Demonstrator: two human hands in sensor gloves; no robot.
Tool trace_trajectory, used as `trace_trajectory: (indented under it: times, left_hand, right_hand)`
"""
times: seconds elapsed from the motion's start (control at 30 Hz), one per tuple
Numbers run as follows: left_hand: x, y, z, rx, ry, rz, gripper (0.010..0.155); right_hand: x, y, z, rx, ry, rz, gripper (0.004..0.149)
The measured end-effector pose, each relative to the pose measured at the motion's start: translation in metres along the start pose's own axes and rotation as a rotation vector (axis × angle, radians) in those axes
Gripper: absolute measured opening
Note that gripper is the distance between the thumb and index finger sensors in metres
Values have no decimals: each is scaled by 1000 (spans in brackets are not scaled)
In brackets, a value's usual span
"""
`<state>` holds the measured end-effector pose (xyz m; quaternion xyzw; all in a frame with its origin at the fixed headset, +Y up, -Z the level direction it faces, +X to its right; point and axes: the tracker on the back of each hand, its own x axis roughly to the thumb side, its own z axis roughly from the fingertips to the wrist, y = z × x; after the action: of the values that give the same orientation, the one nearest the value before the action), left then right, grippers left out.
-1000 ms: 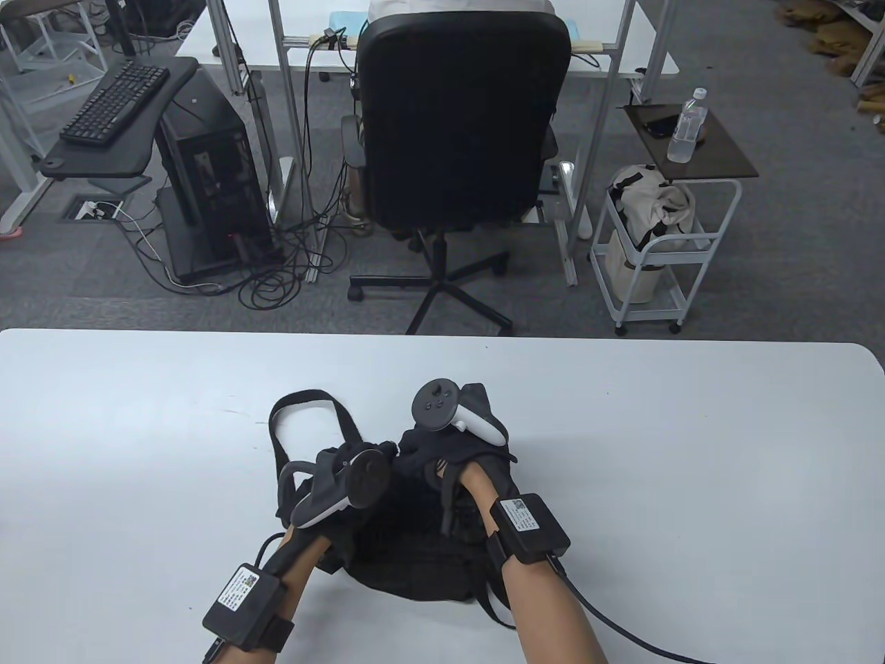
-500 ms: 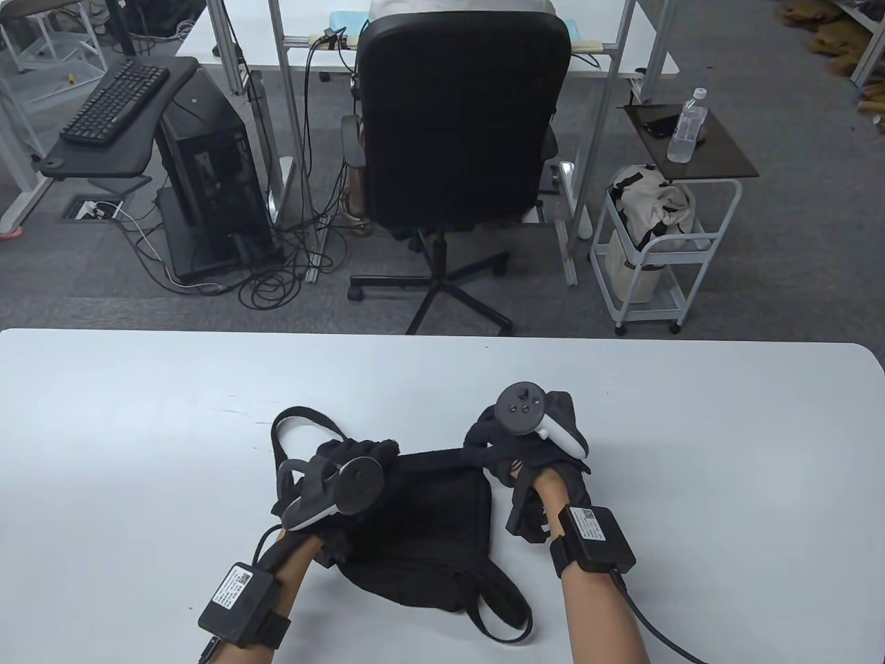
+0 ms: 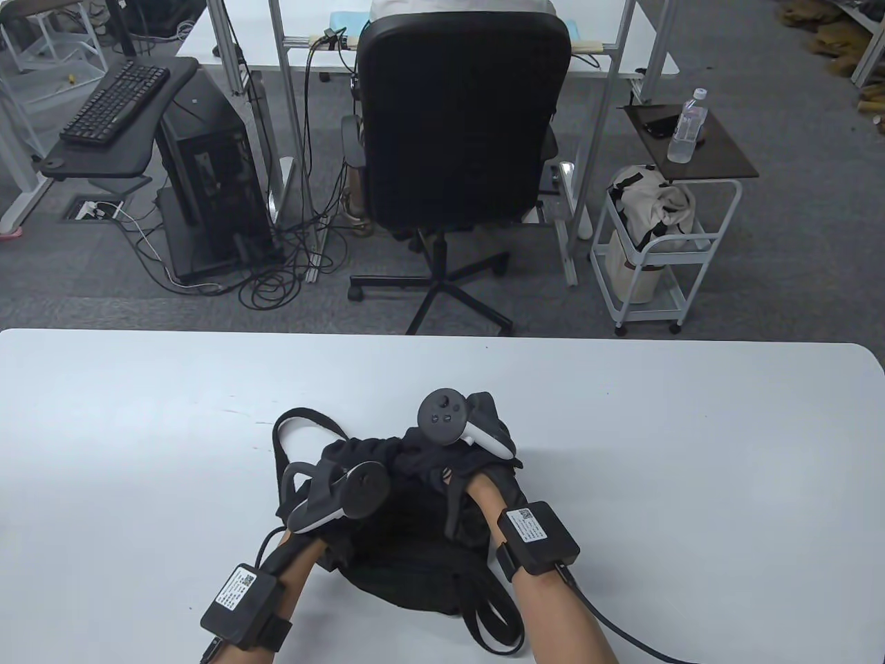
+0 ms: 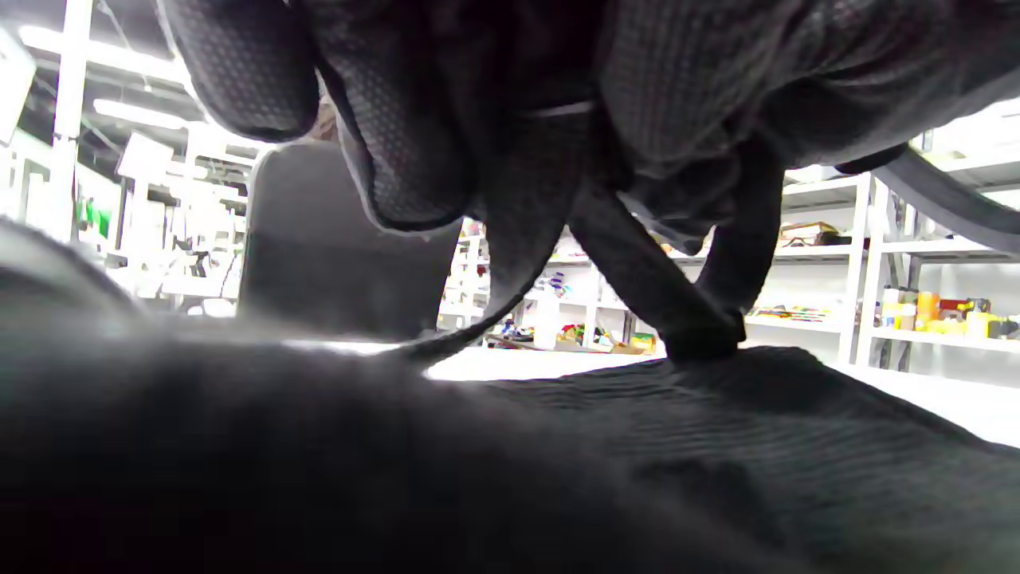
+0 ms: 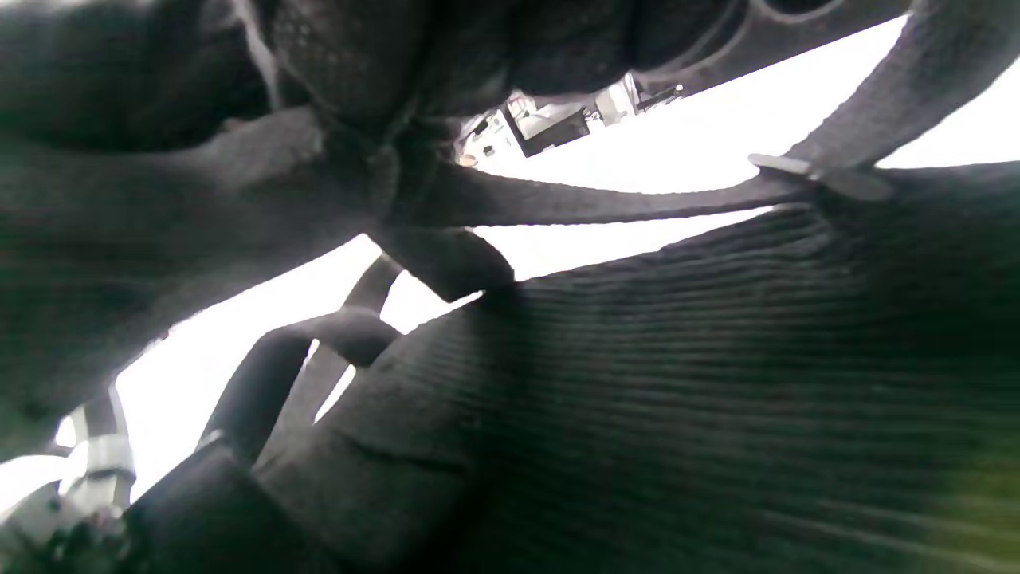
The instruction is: Pull shoulder strap to tighten
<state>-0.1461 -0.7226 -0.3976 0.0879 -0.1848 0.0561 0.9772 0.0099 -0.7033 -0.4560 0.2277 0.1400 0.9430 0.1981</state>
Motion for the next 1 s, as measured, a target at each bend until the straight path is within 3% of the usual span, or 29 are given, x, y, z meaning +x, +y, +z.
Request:
trace_trajectory:
  times: [0.1,0.23,0.37,0.43,0.57,0.6,0.7,0.77,0.9,1.0]
  left_hand:
    - [6,4,0,19,-12,-67,63]
    - [-4,2,-1,19,15,-1,63]
    - [3,-2,-3,29,12,-13,62]
    - [4,-1,-2,39,-5,-13,62]
    - [3,3,0,58,-6,41,63]
    - [3,3,0,60,-9,36,63]
    - [3,3,0,52,-8,17,62]
    - [0,1,1,55,5,-54,63]
    - [0,-1,-1,28,-6,-7,63]
    - [-1,0,-1,37,13,-55,62]
  right_hand:
    - [-6,-6,10,-33,-30,30,34]
    - [-43,-29,30,-107,41,53,33]
    - [-51,-38,38,-36,171,169,34]
    - [-37,-39,35,-32,154,202,68]
    - [-15,-28,20,5,25,-33,81]
    - [-11,-20,13,56,14,-55,81]
    - [-5,-8,-1,107,49,-34,63]
    - [-3,-4,-4,76,7,-64,39]
    - [-2,-7,2,62,-7,5,35]
    - [-21,-18,12,24,51,52,33]
